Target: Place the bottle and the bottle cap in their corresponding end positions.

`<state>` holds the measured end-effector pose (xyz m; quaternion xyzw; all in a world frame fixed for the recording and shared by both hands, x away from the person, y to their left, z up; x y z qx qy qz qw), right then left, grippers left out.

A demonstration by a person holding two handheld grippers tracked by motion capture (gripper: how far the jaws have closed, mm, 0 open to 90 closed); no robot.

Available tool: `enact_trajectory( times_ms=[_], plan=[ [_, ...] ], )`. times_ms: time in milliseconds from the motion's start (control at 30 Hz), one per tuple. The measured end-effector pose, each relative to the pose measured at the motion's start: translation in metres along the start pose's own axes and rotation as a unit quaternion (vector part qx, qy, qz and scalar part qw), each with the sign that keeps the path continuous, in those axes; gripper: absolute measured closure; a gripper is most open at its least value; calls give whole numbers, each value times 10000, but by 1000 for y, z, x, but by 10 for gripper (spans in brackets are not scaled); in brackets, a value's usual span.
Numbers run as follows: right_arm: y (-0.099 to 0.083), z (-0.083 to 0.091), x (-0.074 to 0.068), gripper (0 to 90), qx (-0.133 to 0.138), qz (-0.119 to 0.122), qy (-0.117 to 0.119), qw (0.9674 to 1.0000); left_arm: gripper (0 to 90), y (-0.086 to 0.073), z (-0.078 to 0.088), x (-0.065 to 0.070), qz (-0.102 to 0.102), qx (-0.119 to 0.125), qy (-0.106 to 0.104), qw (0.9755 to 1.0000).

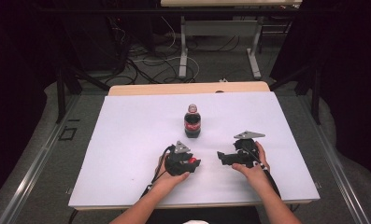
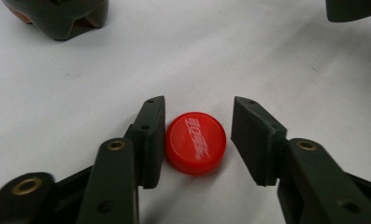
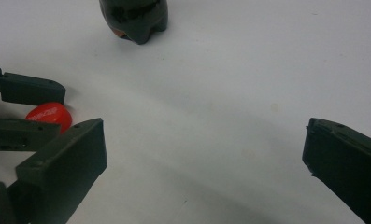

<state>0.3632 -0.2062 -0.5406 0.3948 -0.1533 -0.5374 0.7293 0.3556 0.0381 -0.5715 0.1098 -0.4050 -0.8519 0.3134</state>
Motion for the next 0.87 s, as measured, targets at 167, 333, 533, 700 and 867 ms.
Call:
enact_trajectory(
  times_ms=[167,333,533,700,867],
  plan=[
    [-1,0,0,0,-1,50,-23,10000,397,4,10,-3,-15,288,0,9996],
    [-1,1,1,0,-9,-9,-59,10000,279,9,36,-13,-86,467,78,9988],
    [-1,3,4,0,-2,-34,-88,10000,261,7,80,-40,52,886,284,9956],
    [0,6,8,0,38,-63,-140,9999,228,-6,113,-64,430,839,651,9934],
    [-1,6,11,0,51,-63,-171,9998,148,-24,125,-85,665,679,1081,9896]
  ],
)
Point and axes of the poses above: each handheld gripper's, and its own axes: z roughly backward along the jaws, y roughly out of its top, x roughly to its right, the point moved 1 cm from there along -z, roughly forward along the jaws, and after that the axes turned 7 degrees about -z, right-handed, at the moved point
